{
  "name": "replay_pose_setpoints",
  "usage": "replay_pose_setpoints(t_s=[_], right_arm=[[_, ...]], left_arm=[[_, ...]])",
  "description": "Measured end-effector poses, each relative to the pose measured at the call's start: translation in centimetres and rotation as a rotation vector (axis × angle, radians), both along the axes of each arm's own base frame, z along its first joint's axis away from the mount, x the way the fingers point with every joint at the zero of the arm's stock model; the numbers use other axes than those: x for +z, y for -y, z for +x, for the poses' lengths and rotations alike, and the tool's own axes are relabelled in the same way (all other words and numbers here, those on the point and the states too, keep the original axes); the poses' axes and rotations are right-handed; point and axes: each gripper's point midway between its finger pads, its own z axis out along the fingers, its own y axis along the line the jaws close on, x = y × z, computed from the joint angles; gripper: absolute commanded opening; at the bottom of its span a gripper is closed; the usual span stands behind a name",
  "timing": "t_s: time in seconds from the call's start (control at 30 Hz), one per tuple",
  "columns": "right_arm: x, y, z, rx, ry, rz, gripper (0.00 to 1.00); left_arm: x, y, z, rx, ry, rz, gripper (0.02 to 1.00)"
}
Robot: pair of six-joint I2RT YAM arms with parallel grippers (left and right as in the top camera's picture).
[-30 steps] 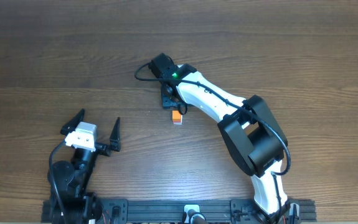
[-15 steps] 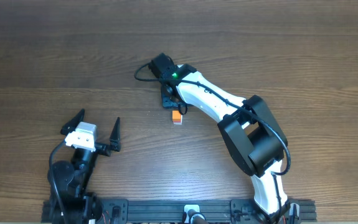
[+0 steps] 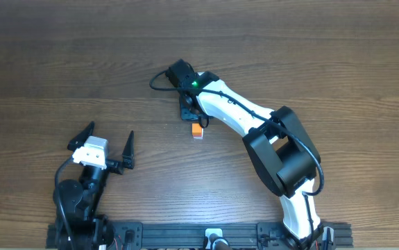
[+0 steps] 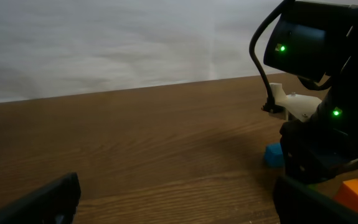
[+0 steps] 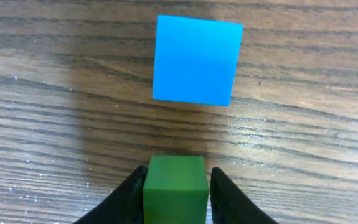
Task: Stack Cubes
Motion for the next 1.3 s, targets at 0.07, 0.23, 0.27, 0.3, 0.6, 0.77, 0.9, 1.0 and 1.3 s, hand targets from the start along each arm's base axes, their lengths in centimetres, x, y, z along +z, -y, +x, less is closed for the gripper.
replay_pose_setpoints(t_s=[0.07, 0.23, 0.27, 0.3, 0.6, 0.77, 0.9, 1.0, 1.3], right_arm=[[0.0, 0.0, 0.0, -0.001, 0.000, 0.000, 0.281], [0.0, 0.0, 0.0, -0.001, 0.000, 0.000, 0.244], [0.0, 0.0, 0.0, 0.000, 0.000, 0.000, 0.237], [0.0, 0.0, 0.0, 0.000, 0.000, 0.000, 0.224], [0.5, 0.2, -0.1, -0.002, -0.013, -0.010, 0.047], [2.0, -0.2, 0.5, -0.003, -0.004, -0.004, 0.012], [3.3, 0.0, 0.4, -0.006, -0.025, -0.019, 0.012], [4.4, 0.0, 0.3, -0.006, -0.033, -0.026, 0.009], [8.1, 0.3, -0.1, -0.019, -0.045, -0.032, 0.012]], left_arm=[[0.0, 0.0, 0.0, 0.000, 0.000, 0.000, 1.000], [0.0, 0.0, 0.0, 0.000, 0.000, 0.000, 1.000], [0.0, 0.0, 0.0, 0.000, 0.000, 0.000, 0.998], [0.0, 0.0, 0.0, 0.000, 0.000, 0.000, 0.998], [0.0, 0.0, 0.0, 0.000, 0.000, 0.000, 1.000], [0.0, 0.0, 0.0, 0.000, 0.000, 0.000, 1.000], [0.0, 0.0, 0.0, 0.000, 0.000, 0.000, 1.000], [0.0, 0.0, 0.0, 0.000, 0.000, 0.000, 1.000], [0.0, 0.0, 0.0, 0.000, 0.000, 0.000, 1.000]])
